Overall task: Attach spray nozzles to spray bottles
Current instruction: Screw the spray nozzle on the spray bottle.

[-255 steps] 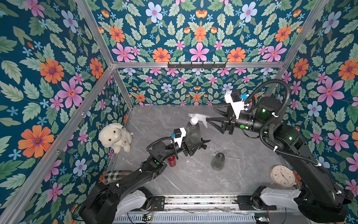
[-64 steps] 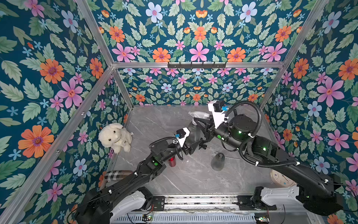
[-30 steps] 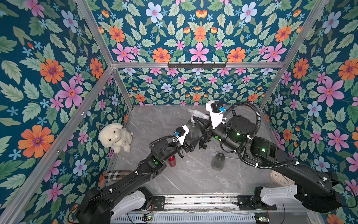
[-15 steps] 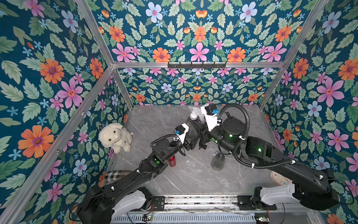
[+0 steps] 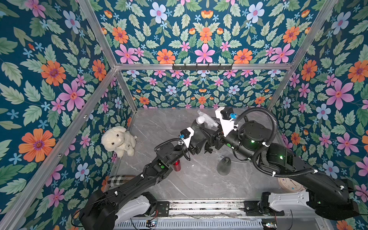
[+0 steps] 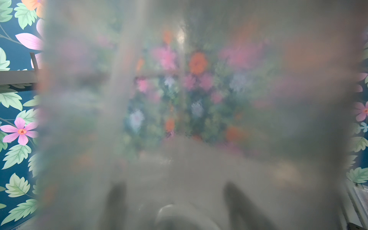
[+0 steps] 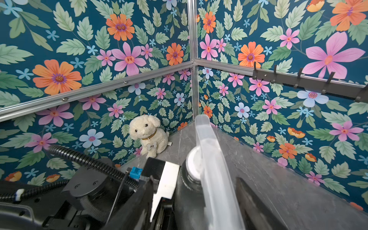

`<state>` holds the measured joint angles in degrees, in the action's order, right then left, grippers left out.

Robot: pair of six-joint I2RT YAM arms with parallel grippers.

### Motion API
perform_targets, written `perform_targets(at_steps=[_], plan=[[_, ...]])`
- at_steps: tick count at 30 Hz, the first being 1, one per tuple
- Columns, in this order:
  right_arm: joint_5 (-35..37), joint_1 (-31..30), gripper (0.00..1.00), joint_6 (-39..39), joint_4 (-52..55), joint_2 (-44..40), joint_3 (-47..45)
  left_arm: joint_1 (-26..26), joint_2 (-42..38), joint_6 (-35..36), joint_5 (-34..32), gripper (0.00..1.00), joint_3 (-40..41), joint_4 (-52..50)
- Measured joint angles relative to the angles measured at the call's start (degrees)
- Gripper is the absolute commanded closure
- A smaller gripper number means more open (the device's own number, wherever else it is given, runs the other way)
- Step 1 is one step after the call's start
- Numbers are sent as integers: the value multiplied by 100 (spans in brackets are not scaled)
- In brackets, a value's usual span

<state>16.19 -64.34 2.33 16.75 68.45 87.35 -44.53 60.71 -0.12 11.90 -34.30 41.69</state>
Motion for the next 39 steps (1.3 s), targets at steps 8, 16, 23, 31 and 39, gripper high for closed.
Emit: perform_targets(at_steps=[8, 16, 23, 31, 39], plan=[[-264, 0, 34, -107, 61, -334, -59, 2, 0, -24, 4, 100, 26, 26], [-243, 238, 61, 46, 866, -94, 632, 7, -26, -101, 79, 100, 44, 31], [-450, 376, 70, 101, 1672, 363, 1429, 7, -28, -103, 184, 100, 39, 31], [-658, 461, 80, 162, 2398, 850, 2179, 2, -28, -101, 321, 100, 9, -46], [-675, 496, 83, 48, 3097, 1364, 3134, 9, -22, -98, 470, 100, -11, -216]])
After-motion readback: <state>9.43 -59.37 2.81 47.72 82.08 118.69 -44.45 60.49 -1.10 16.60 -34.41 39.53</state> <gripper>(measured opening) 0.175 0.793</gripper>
